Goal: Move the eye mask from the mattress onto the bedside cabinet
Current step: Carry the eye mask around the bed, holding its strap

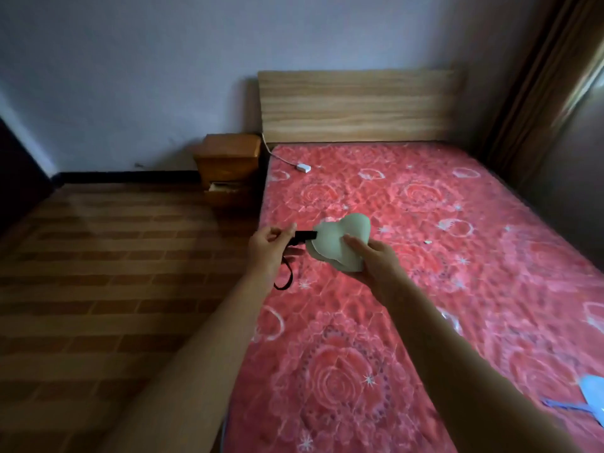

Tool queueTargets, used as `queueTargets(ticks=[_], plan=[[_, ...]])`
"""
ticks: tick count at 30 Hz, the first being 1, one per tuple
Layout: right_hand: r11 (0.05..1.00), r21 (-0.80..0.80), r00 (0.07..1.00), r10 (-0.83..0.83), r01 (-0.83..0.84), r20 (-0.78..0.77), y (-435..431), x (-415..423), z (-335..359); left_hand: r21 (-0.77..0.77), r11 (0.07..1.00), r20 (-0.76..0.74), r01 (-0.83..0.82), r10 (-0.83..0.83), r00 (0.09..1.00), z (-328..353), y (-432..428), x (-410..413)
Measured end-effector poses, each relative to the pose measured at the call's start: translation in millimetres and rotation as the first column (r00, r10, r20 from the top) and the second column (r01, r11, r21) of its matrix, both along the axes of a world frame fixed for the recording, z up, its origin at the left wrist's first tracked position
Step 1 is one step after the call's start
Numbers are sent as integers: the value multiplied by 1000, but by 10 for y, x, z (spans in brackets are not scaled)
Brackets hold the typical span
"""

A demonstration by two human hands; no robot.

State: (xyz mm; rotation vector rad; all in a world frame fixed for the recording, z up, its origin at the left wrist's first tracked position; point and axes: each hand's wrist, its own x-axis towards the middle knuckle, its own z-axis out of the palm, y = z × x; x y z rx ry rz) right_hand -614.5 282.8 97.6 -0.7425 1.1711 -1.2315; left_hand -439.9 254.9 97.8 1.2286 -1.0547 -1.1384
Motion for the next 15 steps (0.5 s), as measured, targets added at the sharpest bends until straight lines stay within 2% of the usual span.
queueTargets(ticks=[4,9,15], plan=[[995,-5,994,98,-98,-37,-146,720,-42,-32,985,63,-168,170,983,54,118,688],[972,-15,972,235,-235,-22,-226,1433,-58,15,946,99,-324,321,942,52,308,1395],[907,0,907,420,-420,-26,-217,1994,-78,29,833,130,-552,545,829,11,588,1890]])
